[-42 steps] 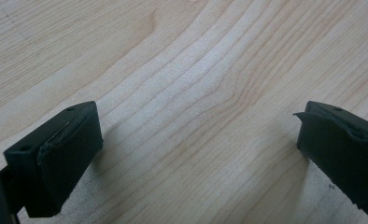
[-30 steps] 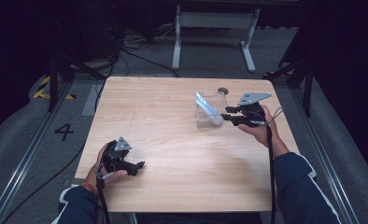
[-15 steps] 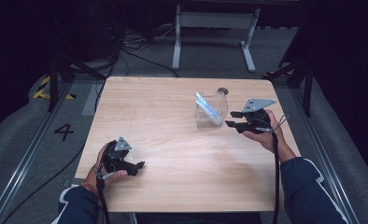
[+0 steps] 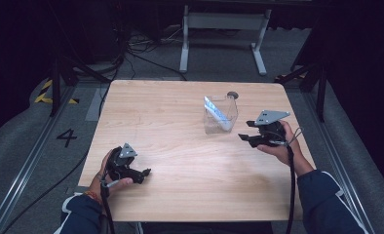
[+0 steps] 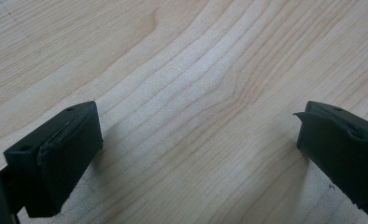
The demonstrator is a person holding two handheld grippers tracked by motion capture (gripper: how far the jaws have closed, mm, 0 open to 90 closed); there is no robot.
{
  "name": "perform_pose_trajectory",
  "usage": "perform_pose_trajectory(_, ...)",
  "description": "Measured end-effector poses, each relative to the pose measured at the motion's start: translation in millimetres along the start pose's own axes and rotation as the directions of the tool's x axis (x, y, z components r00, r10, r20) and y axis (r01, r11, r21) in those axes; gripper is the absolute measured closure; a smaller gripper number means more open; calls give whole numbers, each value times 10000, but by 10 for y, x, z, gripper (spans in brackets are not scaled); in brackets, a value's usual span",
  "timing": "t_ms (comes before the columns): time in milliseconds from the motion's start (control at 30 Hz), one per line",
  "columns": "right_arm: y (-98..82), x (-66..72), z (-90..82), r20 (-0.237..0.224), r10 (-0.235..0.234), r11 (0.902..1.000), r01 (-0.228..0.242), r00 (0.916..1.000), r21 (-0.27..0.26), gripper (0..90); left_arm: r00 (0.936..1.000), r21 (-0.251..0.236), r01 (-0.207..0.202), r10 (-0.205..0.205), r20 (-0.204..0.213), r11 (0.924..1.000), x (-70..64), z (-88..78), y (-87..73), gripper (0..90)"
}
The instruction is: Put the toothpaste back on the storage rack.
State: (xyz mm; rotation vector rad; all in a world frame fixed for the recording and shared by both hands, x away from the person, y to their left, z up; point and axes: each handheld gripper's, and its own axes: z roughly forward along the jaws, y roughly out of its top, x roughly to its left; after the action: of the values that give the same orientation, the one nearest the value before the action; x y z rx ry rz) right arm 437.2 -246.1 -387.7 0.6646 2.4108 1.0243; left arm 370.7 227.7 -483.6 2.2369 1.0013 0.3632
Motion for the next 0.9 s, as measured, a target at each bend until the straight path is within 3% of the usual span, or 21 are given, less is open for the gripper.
perform_pose_trajectory(167, -52, 17, 19, 103, -52, 9990, 47, 9999, 450, 356, 10000, -2, 3, -3, -2, 10000, 0, 0, 0, 5)
perform_pose_trajectory(900, -353, 158, -95, 450, -383, 9949, 339, 9983, 949, 302, 10000, -5, -7, 7, -14, 10000, 0, 0, 0, 5)
